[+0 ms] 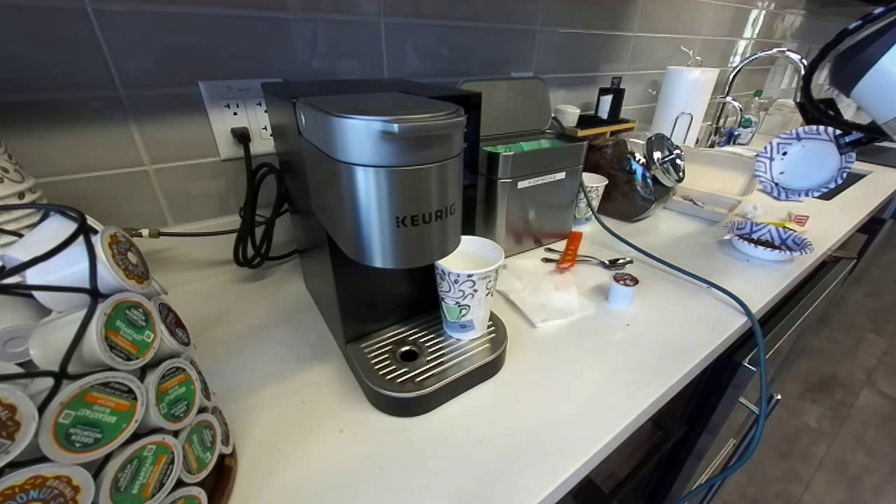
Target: Put the purple packet in the pack, and then pour the bowl's contents into the empty one
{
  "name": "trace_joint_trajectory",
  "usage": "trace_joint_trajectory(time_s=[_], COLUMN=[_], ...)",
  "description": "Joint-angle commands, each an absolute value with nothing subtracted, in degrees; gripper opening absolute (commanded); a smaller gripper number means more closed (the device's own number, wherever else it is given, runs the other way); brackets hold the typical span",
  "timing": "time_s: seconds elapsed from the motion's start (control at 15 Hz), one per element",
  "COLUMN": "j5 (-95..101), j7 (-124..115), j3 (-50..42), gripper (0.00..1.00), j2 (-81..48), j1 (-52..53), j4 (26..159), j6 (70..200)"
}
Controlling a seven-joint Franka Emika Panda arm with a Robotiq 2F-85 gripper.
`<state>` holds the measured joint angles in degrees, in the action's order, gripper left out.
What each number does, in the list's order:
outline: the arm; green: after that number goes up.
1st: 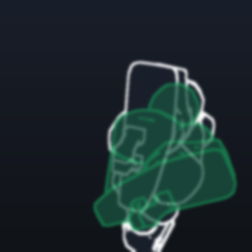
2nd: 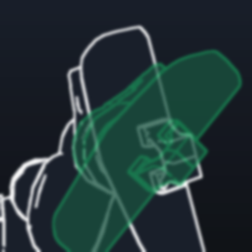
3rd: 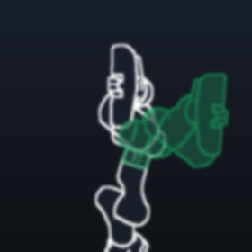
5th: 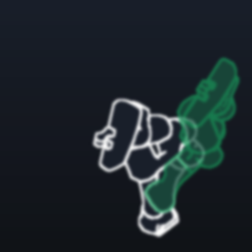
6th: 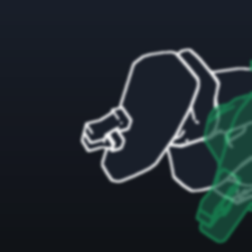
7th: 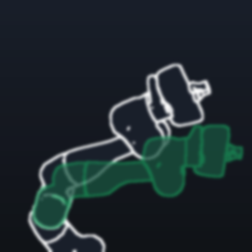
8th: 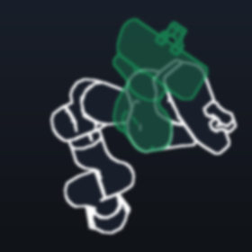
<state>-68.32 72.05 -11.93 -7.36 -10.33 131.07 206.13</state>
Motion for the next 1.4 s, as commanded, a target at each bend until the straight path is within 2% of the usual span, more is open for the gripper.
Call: trace_joint_trajectory(time_s=[0.0, 0.27, 0.33, 0.4, 0.73, 1.13, 1.2, 1.27, 1.33], j5=[-58.7, -54.5, -46.4, -56.8, -75.2, -81.5, -80.6, -80.3, -80.2], j7=[62.0, 58.4, 50.6, 60.5, 79.3, 93.0, 92.4, 90.8, 91.4], j3=[-12.3, -12.7, -12.4, -14.2, -19.6, -26.1, -23.2, -21.4, -21.4], gripper=[0.01, 0.01, 0.01, 0.01, 0.01, 0.01, 0.01, 0.03, 0.03], j2=[0.7, 6.5, 8.0, 8.7, 9.6, 2.0, 0.1, 3.4, 1.9], j1=[-13.9, -12.6, -13.3, -9.3, -2.6, -5.3, -9.5, -9.4, -10.6], j4=[134.8, 133.0, 134.2, 131.9, 131.8, 133.8, 133.5, 134.1, 134.1], j6=[196.2, 186.6, 183.9, 181.3, 165.8, 136.8, 132.7, 138.2, 135.3])
